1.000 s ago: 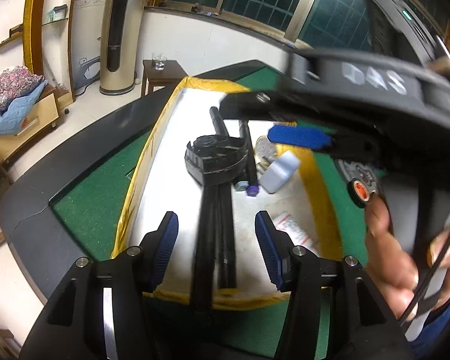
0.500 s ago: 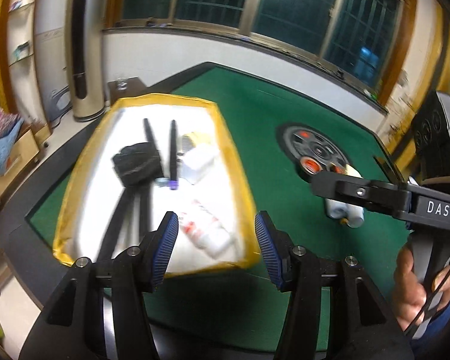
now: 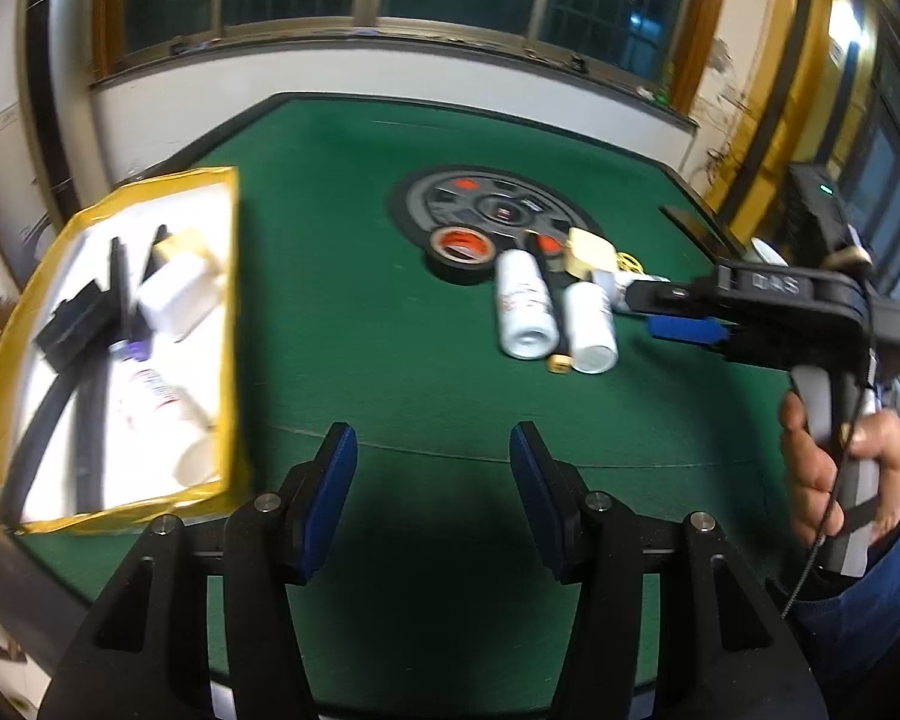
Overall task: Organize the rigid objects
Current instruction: 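Move both tools back from the tray to the table objects, then grasp a white bottle with the left tool while the right grasps the QR-labelled bottle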
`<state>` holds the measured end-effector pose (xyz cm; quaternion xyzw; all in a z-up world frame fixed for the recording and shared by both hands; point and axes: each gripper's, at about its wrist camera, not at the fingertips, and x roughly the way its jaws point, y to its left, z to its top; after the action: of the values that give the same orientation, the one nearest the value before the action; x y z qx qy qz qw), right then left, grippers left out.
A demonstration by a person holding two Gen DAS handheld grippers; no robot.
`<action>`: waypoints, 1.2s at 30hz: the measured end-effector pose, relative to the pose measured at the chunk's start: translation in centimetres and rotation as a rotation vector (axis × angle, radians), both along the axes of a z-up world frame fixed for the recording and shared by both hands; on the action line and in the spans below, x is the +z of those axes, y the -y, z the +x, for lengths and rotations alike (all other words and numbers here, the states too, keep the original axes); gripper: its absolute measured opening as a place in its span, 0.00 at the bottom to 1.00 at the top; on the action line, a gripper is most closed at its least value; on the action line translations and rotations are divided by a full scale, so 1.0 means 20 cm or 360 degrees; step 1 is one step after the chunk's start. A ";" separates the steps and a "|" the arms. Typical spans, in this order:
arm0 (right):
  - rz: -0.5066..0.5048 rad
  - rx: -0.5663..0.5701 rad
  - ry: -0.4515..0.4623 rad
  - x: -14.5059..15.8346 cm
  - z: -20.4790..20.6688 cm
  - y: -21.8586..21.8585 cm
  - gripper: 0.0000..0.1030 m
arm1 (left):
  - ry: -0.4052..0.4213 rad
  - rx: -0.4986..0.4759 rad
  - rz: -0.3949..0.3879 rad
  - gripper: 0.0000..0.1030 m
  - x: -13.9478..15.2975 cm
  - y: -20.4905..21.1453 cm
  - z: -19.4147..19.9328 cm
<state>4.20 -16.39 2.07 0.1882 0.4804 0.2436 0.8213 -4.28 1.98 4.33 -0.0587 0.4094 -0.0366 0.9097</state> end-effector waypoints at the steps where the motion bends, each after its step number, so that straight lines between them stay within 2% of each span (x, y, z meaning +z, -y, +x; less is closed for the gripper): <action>1: 0.0011 -0.0002 -0.0038 -0.02 0.02 -0.01 0.45 | -0.0003 -0.0013 0.0003 0.51 0.00 0.01 0.01; 6: -0.0026 0.0004 -0.0094 -0.05 0.08 -0.10 0.44 | -0.0008 -0.0026 0.0002 0.50 0.00 0.02 0.01; 8: -0.0083 0.0002 -0.0097 -0.05 0.11 -0.15 0.41 | -0.0018 -0.0027 -0.0001 0.50 0.00 0.01 0.02; 10: -0.0119 0.0028 -0.0150 -0.09 0.13 -0.17 0.32 | -0.0024 -0.0027 -0.0004 0.50 0.00 0.00 0.04; 11: -0.0113 0.0038 -0.0162 -0.11 0.14 -0.18 0.32 | -0.0027 -0.0030 -0.0012 0.50 0.01 0.00 0.05; 15: -0.0165 0.0051 -0.0111 -0.10 0.09 -0.15 0.31 | -0.0067 -0.0059 -0.0114 0.50 0.02 0.01 0.14; 20: -0.0255 -0.0004 -0.0022 -0.05 -0.01 -0.02 0.30 | -0.0165 -0.0121 -0.0159 0.50 0.03 0.07 0.33; 23: -0.0230 -0.0026 -0.0009 -0.06 -0.02 0.06 0.30 | -0.0219 -0.0154 -0.0165 0.50 0.02 0.10 0.47; 28: -0.0124 -0.0022 -0.0097 -0.11 0.02 0.10 0.30 | -0.0326 -0.0187 -0.0177 0.50 -0.03 0.14 0.61; 32: -0.0102 -0.0013 -0.0122 -0.12 0.02 0.10 0.30 | -0.0372 -0.0229 -0.0098 0.49 -0.07 0.21 0.68; 33: -0.0099 -0.0020 -0.0124 -0.12 0.02 0.10 0.30 | -0.0382 -0.0226 -0.0089 0.47 -0.08 0.23 0.69; 35: -0.0105 -0.0025 -0.0123 -0.11 0.02 0.10 0.30 | -0.0400 -0.0231 -0.0093 0.35 -0.11 0.23 0.72; 36: -0.0106 -0.0028 -0.0122 -0.11 0.02 0.11 0.30 | -0.0400 -0.0235 -0.0113 0.35 -0.12 0.22 0.73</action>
<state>4.60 -18.50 -0.16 0.1742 0.5176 0.2127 0.8103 10.30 -2.46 1.88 -0.0646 0.5218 -0.1101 0.8435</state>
